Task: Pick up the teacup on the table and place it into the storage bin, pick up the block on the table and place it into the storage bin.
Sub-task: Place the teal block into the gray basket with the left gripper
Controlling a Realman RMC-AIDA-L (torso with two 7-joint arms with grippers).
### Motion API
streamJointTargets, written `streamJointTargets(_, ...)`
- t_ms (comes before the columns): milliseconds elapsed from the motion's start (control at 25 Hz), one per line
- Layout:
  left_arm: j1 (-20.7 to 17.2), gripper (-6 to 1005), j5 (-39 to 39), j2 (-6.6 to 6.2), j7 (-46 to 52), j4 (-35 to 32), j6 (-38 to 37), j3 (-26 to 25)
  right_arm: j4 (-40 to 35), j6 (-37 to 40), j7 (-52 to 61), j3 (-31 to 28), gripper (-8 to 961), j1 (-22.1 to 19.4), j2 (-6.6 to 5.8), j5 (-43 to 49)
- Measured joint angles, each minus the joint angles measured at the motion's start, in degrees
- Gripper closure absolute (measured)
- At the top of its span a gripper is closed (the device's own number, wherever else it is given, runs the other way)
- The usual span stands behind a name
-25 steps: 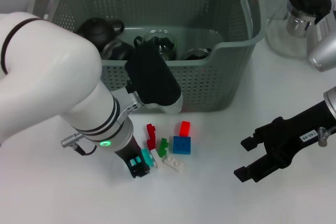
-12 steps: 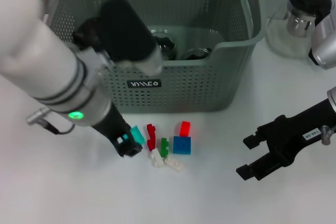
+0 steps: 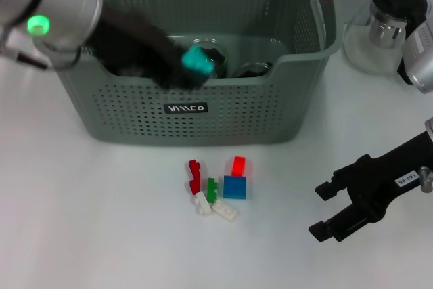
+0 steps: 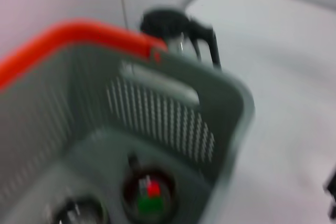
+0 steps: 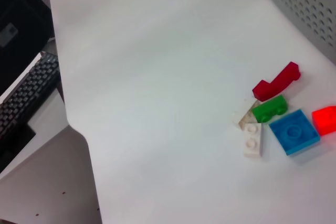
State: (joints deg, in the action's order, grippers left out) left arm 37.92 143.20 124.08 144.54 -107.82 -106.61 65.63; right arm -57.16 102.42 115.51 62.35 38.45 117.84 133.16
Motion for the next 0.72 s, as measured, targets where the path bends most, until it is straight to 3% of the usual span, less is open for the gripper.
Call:
streamJointTargets(200, 8.2, 521, -1.3, -0.63, -3.5, 6.3, 2.7, -8.6, 0.0, 0.5, 0.5, 0.0, 9, 0.2, 0.0, 0.0)
streamJointTargets(320, 11.6, 512, -1.0, -2.46, -4.1, 13.6, 8.0, -9.9, -0.1, 0.6, 0.7, 0.0, 9, 0.4, 0.05, 0.0)
streamJointTargets(560, 16.3, 493, -2.2, -7.38, -5.5, 33.1, 20.2, -9.9, -0.1, 0.5, 0.8, 0.0, 8, 0.3, 0.18, 0.0)
streamJointTargets(720, 17.6, 481, -3.3, -7.95, -7.1, 38.8, 23.4, -9.8, -0.1, 0.5, 1.1, 0.0, 8, 0.5, 0.11, 0.1)
